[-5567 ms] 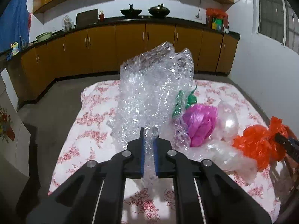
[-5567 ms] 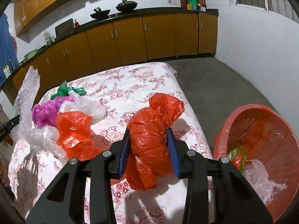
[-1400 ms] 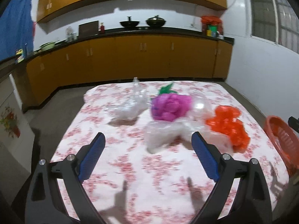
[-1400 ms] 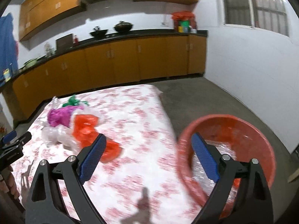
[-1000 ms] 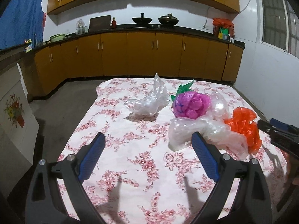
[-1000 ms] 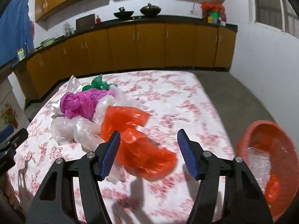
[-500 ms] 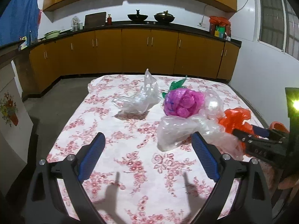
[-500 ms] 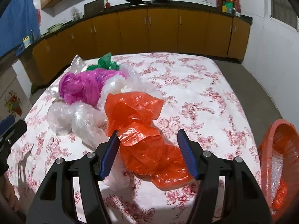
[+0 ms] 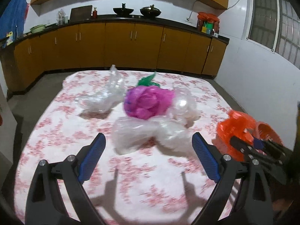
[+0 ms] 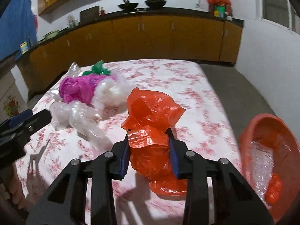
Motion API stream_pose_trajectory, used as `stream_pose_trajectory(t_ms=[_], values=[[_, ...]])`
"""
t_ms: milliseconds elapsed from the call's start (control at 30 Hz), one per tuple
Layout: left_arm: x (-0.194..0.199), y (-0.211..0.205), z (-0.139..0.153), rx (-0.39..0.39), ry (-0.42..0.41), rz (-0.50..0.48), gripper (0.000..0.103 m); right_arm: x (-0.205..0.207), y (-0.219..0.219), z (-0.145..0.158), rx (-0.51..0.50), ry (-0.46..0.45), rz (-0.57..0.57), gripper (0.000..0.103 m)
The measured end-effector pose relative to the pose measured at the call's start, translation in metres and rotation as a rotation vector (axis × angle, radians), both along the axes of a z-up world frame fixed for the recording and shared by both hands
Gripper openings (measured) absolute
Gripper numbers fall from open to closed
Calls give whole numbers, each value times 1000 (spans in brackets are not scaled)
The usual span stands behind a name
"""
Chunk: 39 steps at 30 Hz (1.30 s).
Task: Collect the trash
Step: 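Move both open tools back toward the remaining bags on the table, then grasp the orange bag with the right tool while the left grasps a clear bag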
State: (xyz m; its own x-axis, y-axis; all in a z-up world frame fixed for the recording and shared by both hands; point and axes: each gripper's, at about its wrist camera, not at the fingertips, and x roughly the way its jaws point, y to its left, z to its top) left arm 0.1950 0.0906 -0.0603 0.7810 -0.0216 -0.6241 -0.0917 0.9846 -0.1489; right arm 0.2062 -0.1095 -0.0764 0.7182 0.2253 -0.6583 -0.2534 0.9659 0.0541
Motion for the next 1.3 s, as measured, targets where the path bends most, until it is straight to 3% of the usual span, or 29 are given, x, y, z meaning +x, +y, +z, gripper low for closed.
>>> stream_pose_trajectory(t_ms=[300,433,467,633,1033,1300], values=[[48,-28,-26,-37,141,17,71,-12,-48,4,3,-6,-107,37],[58,-28,-39,-62,198,20,53,-16,-56,4,6,-9,-122,37],[58,-28,-40,-64,201,16,46,-17,-57,5,6,-10,-124,37],[48,-28,-42,-66,197,-6,33,-22,-61,7,16,-19,-131,37],[-6,-23,-31,-42,163,-52,28,-48,-65,21,27,-54,-140,37],[-31,-43,0,-10,75,-158,28,-71,-80,38,14,-104,-184,37]])
